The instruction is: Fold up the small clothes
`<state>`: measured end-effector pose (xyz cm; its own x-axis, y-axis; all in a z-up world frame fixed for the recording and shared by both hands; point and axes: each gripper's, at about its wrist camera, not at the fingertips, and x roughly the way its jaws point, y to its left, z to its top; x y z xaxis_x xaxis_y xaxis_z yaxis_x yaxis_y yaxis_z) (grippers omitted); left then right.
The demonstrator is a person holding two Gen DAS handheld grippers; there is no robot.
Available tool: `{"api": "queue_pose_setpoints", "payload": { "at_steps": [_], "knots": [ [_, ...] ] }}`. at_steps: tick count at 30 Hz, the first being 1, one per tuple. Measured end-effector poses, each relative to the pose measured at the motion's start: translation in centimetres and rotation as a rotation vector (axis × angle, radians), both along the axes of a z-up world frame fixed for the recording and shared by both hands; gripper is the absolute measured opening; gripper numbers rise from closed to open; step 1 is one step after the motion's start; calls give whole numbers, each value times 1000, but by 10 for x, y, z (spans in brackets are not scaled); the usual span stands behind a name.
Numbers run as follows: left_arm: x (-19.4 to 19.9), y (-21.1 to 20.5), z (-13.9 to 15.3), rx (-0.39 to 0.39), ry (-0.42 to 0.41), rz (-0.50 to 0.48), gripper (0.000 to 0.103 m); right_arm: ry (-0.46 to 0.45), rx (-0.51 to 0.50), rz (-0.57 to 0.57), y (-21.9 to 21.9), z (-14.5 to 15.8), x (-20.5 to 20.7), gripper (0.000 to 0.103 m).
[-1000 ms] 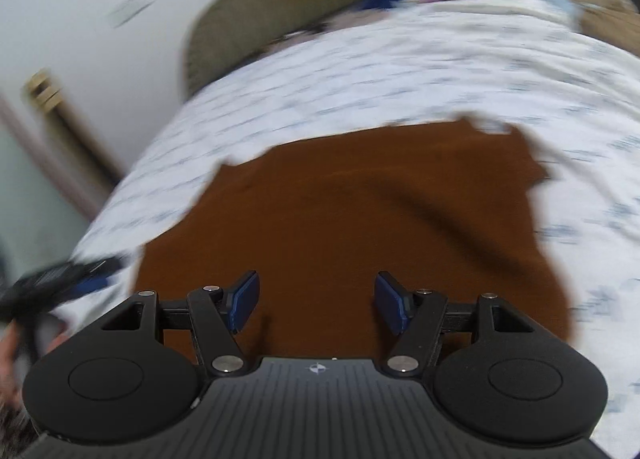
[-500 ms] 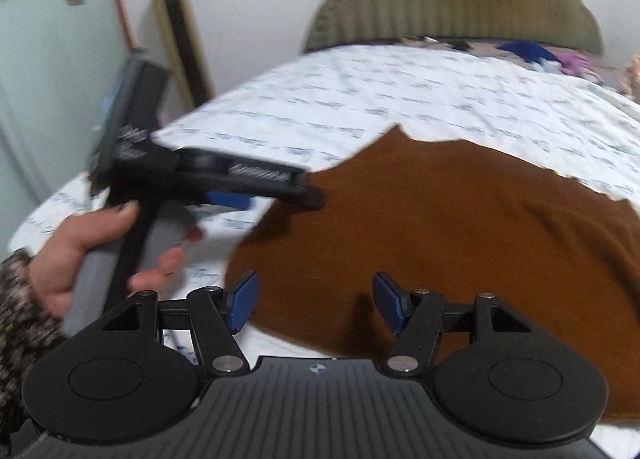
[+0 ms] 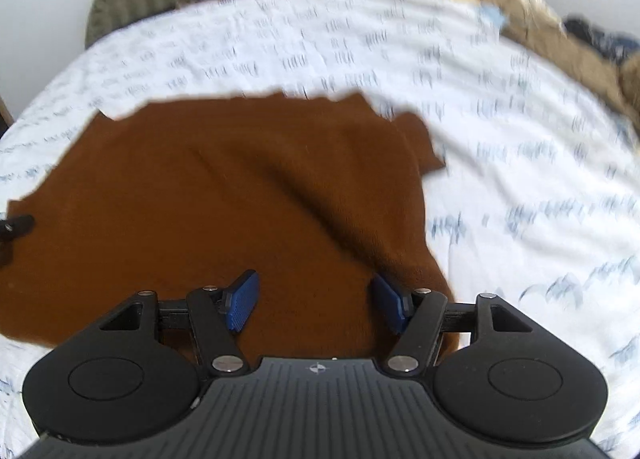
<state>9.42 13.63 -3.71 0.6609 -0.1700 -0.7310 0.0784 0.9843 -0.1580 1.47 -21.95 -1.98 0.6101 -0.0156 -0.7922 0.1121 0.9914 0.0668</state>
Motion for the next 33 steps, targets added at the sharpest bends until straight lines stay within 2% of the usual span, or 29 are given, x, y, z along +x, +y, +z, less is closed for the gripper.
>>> {"api": "queue_pose_setpoints", "payload": {
  "at_steps": [5,8,9,10,13,15,20,22,24,26,28,30,33],
  "knots": [
    [0,-1,-2,13,-1,-15,96,-11,-33,45,8,-11,4,84],
    [-5,5,3,-14,-3,-5,95,-14,-47,47,3,-1,5,80],
    [-8,7,7,-22,-14,-5,94,-37,-44,40,3,7,0,75],
    [-13,8,12,-18,-33,-6,94,-66,-44,36,2,15,-3,75],
    [-33,6,29,46,-104,-9,94,-143,-70,23,-3,41,3,75],
    [-48,3,40,65,-141,-28,94,-135,-71,-1,-11,49,21,76],
    [-76,-11,51,18,-180,-90,94,-96,-9,-99,-47,35,73,75],
    [-77,-22,48,26,-178,-130,94,-66,27,-115,-59,23,88,71],
    [-75,-37,40,77,-160,-179,95,-47,79,-111,-66,12,100,60],
    [-65,-50,26,146,-95,-191,94,-11,65,-112,-68,3,111,52],
    [-58,-55,10,165,-30,-201,95,-17,41,-91,-67,3,114,41],
    [-54,-48,0,107,8,-178,95,-10,30,-76,-69,8,117,28],
    [-52,-35,-3,51,32,-177,96,18,49,-67,-83,11,131,22]
  ]
}}
